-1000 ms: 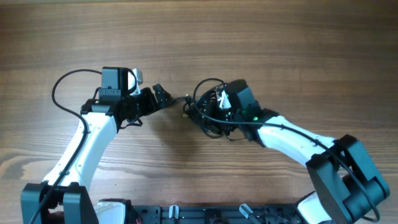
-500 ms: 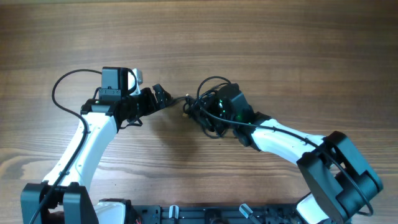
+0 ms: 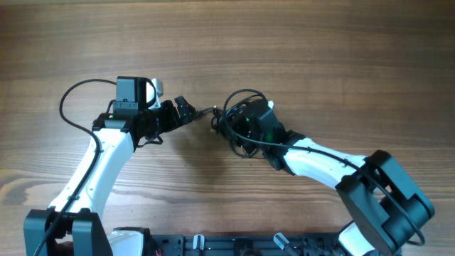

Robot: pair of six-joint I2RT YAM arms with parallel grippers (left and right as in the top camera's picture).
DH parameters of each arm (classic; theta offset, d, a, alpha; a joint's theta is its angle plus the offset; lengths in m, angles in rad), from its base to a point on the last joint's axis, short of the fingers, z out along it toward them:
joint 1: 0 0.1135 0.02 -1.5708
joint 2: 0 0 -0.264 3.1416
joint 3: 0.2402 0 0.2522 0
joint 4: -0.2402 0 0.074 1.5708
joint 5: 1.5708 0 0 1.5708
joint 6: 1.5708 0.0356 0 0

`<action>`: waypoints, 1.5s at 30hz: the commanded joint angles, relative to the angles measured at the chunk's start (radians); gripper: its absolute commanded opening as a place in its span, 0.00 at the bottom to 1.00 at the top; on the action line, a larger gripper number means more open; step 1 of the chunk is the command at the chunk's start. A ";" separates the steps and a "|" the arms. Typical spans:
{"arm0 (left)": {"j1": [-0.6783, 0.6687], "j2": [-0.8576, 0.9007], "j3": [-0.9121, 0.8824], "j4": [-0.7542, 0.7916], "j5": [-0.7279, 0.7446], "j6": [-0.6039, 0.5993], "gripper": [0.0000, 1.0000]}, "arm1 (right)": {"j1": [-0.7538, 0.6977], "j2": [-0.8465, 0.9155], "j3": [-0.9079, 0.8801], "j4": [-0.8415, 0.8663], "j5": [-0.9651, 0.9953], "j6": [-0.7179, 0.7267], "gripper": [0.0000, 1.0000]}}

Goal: Untangle cables

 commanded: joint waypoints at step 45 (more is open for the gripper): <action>-0.246 0.084 0.064 -0.072 0.065 -0.048 0.71 | -0.102 0.023 0.271 -0.658 -0.555 -1.104 0.04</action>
